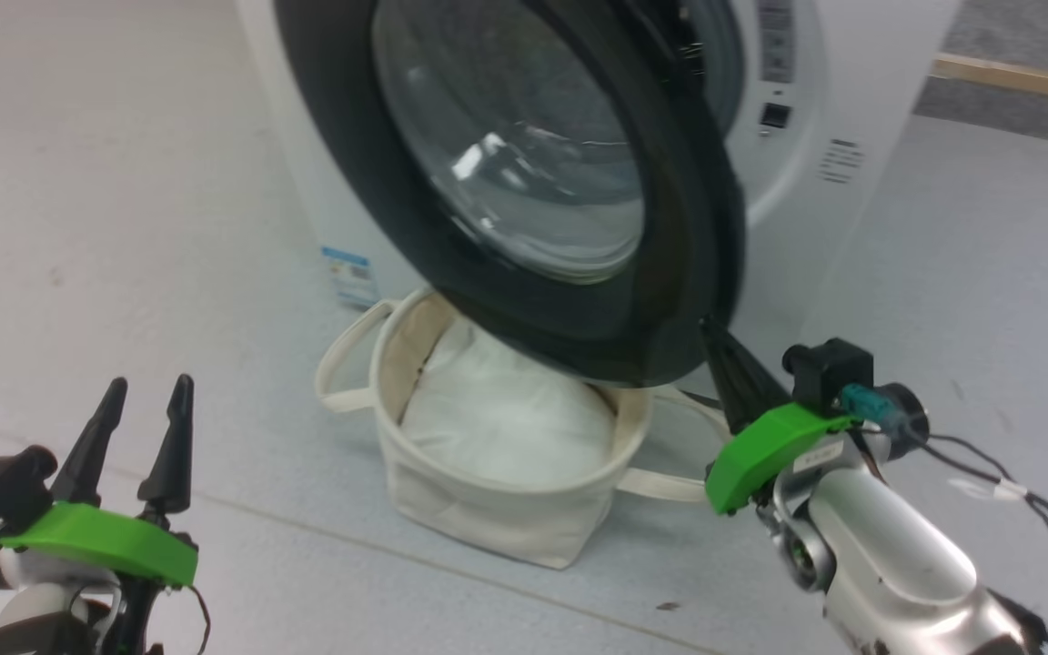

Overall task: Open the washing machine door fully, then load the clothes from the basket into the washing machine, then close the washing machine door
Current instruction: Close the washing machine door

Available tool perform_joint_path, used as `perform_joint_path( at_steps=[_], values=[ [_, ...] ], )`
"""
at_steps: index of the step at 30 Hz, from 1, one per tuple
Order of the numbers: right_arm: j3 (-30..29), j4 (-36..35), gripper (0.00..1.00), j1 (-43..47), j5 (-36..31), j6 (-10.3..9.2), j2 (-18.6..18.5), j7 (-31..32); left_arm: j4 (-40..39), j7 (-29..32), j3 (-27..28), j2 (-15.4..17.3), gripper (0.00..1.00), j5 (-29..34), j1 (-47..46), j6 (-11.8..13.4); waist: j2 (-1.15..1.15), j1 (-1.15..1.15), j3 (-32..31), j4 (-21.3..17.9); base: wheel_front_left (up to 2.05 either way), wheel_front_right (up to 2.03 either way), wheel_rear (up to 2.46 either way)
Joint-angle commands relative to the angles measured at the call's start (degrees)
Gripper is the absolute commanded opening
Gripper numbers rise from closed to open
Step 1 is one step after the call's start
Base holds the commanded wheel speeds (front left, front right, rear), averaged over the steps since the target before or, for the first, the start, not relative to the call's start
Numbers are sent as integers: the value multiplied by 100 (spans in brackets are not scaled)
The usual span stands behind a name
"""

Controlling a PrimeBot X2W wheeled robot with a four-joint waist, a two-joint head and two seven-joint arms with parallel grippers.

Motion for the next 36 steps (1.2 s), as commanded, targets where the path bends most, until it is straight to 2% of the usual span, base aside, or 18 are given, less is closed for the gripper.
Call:
perform_joint_path(
  at_steps=[1, 8, 14, 23, 31, 36],
  values=[
    [61, -29, 0, -297, 61, 2, 33, -45, -169, -69, 178, 175, 100, -64, -341, -33, 0, 0, 102, 217, 0, 0, 0],
    [-43, 517, 0, -803, 179, 2, -127, -45, -274, -69, 79, 176, 100, -138, -521, -33, 0, 0, 374, 584, 0, 0, 0],
    [-534, 777, 0, -994, 168, 2, -236, -45, -333, -69, 43, 145, 100, -163, -562, -33, 0, 0, 581, 726, 0, 0, 0],
    [-1424, 1033, 0, -1379, -308, 2, -433, -45, -582, -69, 162, 90, 100, -243, -606, -33, 0, 0, 1118, 836, 0, 0, 0],
    [-2310, 1280, 0, -2241, -869, 2, -740, -45, -853, -69, 306, 12, 100, -309, -734, -33, 0, 0, 1812, 1010, 0, 0, 0],
    [-2660, 1385, 0, -2700, -1159, 2, -791, -45, -924, -69, 359, -39, 100, -309, -829, -33, 0, 0, 2009, 1103, 0, 0, 0]
  ],
)
